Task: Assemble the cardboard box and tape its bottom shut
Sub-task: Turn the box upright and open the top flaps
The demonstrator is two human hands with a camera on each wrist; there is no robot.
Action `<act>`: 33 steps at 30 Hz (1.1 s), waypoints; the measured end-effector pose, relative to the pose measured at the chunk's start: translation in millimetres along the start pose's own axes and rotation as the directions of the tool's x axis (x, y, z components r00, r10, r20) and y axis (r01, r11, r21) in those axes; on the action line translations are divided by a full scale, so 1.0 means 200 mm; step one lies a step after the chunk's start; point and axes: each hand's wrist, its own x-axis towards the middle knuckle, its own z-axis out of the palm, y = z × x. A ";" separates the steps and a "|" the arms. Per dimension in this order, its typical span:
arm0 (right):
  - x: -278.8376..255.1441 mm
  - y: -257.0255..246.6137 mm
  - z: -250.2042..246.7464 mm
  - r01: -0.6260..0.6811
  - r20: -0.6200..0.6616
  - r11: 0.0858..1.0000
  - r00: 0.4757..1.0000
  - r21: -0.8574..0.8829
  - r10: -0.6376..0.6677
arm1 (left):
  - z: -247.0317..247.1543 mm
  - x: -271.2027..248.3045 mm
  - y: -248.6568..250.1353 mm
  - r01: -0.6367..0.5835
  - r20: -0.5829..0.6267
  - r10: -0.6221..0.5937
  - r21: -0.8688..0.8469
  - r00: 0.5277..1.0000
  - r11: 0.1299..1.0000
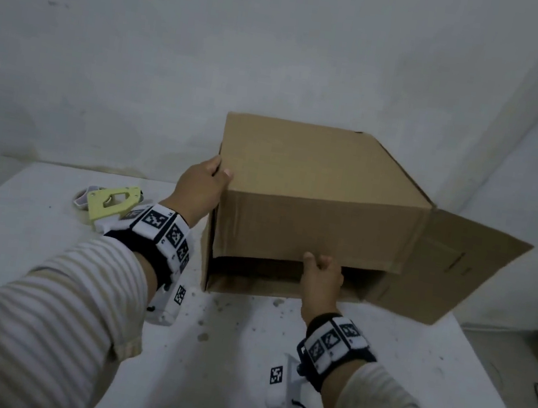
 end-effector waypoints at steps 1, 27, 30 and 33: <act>0.03 0.00 0.01 -0.103 0.015 0.994 0.995 0.046 0.102 | 0.00 0.00 0.00 -0.011 -0.001 0.011 0.014 1.000 1.000; -0.26 -0.41 -0.32 0.724 -0.249 0.673 0.687 0.151 -0.683 | -0.01 -0.02 0.03 0.106 0.061 -0.088 -0.417 0.994 0.903; -0.19 -0.53 -0.29 0.756 -0.218 0.628 0.655 0.186 -0.724 | 0.00 -0.05 0.04 0.106 0.064 -0.086 -0.505 0.994 0.857; -0.09 -0.60 -0.25 0.783 -0.139 0.614 0.622 0.100 -0.770 | 0.03 -0.07 0.05 0.086 0.031 -0.084 -0.581 0.996 0.810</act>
